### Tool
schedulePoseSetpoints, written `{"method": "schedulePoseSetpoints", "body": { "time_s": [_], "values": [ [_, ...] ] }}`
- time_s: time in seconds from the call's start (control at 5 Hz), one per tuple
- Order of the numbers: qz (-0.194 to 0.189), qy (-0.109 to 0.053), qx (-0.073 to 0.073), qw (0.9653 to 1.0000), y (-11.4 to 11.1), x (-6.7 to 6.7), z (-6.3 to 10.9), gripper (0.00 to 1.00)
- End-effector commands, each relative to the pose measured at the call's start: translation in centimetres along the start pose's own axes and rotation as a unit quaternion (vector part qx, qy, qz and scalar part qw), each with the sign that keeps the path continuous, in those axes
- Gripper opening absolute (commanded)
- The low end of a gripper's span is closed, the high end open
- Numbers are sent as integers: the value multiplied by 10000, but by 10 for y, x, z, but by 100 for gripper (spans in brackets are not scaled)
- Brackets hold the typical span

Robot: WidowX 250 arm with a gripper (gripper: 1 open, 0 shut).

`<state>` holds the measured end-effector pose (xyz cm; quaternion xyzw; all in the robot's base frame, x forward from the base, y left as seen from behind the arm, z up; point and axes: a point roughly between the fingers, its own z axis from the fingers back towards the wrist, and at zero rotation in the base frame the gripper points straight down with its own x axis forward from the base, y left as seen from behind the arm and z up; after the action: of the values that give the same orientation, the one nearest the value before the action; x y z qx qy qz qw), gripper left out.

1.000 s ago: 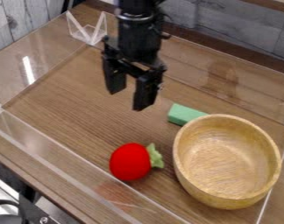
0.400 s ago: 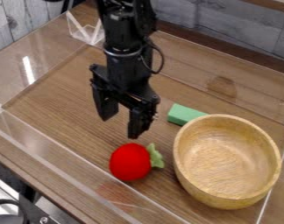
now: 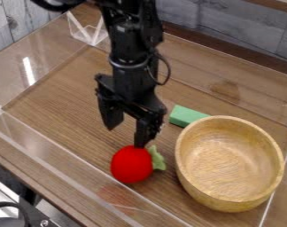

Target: Move the red fruit to the right

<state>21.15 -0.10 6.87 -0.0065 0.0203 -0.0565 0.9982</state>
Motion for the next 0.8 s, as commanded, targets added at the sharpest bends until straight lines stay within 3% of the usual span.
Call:
{"method": "schedulePoseSetpoints", "body": {
  "time_s": [0.0, 0.6],
  "values": [
    [-96, -185, 27, 9998, -2, 3, -5, 100],
    [335, -298, -42, 9990, -2, -13, -13, 100]
  ]
}}
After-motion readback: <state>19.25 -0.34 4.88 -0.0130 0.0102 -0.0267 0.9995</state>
